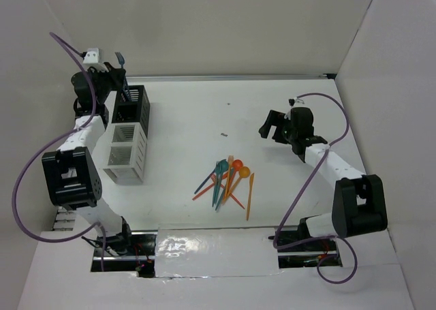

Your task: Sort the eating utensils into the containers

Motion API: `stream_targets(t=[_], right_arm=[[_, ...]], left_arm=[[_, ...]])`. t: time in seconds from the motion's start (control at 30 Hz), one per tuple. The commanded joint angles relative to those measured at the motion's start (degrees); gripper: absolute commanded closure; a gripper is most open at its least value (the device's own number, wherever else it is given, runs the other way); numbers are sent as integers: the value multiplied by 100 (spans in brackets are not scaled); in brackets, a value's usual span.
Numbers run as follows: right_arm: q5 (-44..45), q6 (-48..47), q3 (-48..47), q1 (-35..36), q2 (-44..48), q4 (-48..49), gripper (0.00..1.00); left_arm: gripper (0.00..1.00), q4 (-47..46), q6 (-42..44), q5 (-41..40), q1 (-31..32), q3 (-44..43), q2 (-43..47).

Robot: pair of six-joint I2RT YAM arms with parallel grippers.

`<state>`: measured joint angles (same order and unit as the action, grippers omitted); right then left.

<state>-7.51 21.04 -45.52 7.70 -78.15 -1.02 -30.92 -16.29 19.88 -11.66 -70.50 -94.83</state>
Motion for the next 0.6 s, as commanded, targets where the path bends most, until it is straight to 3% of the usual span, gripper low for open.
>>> stream_targets(t=[0.0, 0.4, 0.57], right_arm=[[109, 58, -379, -49, -104, 348, 0], [276, 102, -555, -50, -341, 277, 0], [329, 102, -607, -41, -421, 216, 0]], left_arm=[[88, -1390, -84, 332, -178, -201, -176], [84, -2190, -155, 623, -381, -483, -1327], [74, -2463, 21, 737, -328, -334, -1486]])
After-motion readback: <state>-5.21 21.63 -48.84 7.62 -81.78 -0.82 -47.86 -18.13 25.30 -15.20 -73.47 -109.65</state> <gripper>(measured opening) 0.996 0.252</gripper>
